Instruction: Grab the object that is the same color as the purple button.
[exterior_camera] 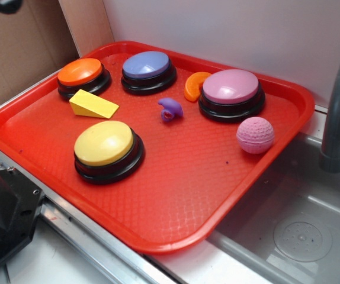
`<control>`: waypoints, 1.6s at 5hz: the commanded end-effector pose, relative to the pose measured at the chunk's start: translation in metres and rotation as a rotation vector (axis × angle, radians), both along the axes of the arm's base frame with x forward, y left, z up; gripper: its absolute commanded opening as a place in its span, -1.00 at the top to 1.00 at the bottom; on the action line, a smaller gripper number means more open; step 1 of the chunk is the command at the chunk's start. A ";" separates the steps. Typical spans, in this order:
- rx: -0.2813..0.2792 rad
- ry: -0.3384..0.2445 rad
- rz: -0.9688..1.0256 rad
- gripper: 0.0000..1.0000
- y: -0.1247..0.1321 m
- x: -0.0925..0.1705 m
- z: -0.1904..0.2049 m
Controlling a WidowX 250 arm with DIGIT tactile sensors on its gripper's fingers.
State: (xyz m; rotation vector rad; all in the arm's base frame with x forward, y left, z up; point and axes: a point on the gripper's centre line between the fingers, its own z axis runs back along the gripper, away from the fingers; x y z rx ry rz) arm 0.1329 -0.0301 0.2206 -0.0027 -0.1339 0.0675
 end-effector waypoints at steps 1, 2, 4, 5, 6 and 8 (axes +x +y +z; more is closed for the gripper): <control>-0.016 -0.022 -0.042 -1.00 -0.016 0.075 -0.043; -0.037 -0.041 -0.005 -1.00 -0.023 0.101 -0.065; 0.001 -0.023 0.005 -1.00 -0.018 0.146 -0.117; 0.029 0.000 -0.009 -1.00 -0.010 0.159 -0.135; 0.029 0.033 -0.038 -1.00 -0.008 0.160 -0.150; -0.032 0.038 -0.099 -1.00 -0.007 0.154 -0.166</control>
